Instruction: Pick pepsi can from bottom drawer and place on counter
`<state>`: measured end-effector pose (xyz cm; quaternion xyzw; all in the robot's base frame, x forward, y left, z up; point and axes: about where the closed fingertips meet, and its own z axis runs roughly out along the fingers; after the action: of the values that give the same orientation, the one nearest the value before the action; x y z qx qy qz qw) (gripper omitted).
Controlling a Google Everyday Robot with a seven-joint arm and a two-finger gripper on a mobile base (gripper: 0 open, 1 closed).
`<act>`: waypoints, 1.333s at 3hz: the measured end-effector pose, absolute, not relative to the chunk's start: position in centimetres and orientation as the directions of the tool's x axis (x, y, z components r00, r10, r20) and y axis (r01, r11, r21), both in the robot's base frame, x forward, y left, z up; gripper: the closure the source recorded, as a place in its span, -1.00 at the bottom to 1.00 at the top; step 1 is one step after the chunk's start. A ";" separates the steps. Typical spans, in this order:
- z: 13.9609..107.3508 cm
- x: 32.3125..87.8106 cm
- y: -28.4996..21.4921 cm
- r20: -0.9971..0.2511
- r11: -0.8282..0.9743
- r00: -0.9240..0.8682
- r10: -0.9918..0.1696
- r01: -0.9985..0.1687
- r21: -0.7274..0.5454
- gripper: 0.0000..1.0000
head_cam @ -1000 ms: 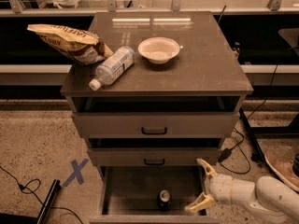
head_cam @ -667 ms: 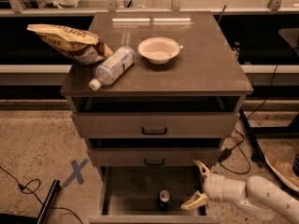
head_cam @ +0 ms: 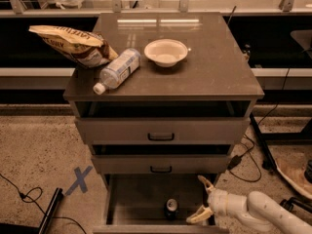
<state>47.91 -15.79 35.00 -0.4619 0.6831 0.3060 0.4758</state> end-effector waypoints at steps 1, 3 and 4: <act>31.5 47.8 -14.7 -0.957 0.350 -0.129 -0.259 -0.936 0.031 -1.00; 29.7 48.2 -13.6 -0.945 0.357 -0.102 -0.310 -0.934 -0.016 -1.00; 26.2 48.9 -12.1 -0.913 0.356 -0.078 -0.400 -0.931 -0.076 -1.00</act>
Offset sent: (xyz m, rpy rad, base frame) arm -0.0015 0.0091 -0.0286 0.0701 0.0178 0.0337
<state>48.94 -12.15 26.19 -0.4914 0.6772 0.2836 0.4685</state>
